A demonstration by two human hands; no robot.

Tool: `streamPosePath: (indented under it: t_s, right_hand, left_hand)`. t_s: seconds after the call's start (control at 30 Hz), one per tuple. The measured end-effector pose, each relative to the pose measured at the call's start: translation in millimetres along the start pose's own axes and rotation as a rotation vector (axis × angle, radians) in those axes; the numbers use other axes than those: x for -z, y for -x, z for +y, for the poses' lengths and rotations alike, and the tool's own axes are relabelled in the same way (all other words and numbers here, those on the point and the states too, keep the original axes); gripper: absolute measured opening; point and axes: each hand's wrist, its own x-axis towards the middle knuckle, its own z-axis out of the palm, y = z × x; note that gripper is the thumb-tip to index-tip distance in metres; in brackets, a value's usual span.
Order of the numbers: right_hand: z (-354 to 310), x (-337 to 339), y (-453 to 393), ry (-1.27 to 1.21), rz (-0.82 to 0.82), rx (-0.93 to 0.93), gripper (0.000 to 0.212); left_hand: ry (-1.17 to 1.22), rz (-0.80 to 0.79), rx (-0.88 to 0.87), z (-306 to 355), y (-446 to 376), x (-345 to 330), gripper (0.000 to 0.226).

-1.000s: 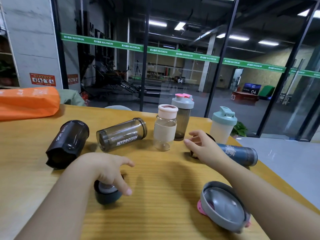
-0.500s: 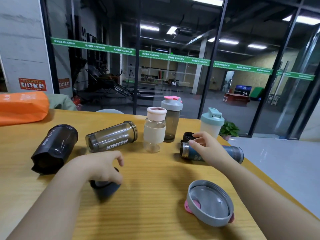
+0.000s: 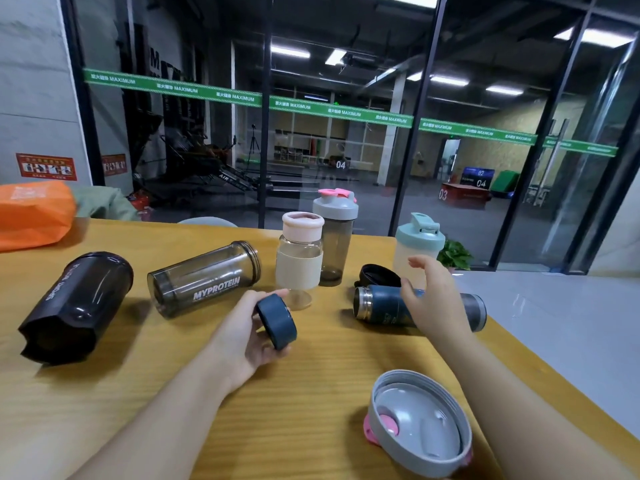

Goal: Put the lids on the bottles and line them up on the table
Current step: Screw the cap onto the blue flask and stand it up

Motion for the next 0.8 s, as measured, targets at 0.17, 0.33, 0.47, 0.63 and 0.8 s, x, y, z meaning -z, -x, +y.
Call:
streamPosePath:
  t_s: [0.17,0.33,0.47,0.63,0.8]
  right_hand:
    - [7.8,-18.3,0.8,0.025,0.039,0.054,0.035]
    - [16.5,-20.4,-1.0,0.134,-0.148,0.067,0.05]
    - [18.6,-18.1,-4.4,0.227,-0.328,0.002,0.06]
    - [22.9,-15.7,-5.3,0.332,-0.419,-0.066,0.072]
    - [18.3,-11.9,-3.3,0.455,-0.472,-0.066,0.072]
  left_hand:
    - [0.234,-0.014,0.047,-8.5,-10.6,8.9,0.034]
    - [0.346,-0.138,-0.008,-11.6,-16.0,5.1,0.044]
    - [0.36,-0.143,-0.012,-17.4,-25.1,-0.6,0.053]
    - [0.29,-0.097,-0.027,-19.3,-27.4,-4.9,0.051]
    - [0.13,-0.147,-0.108,-12.7,-22.1,-2.9,0.048]
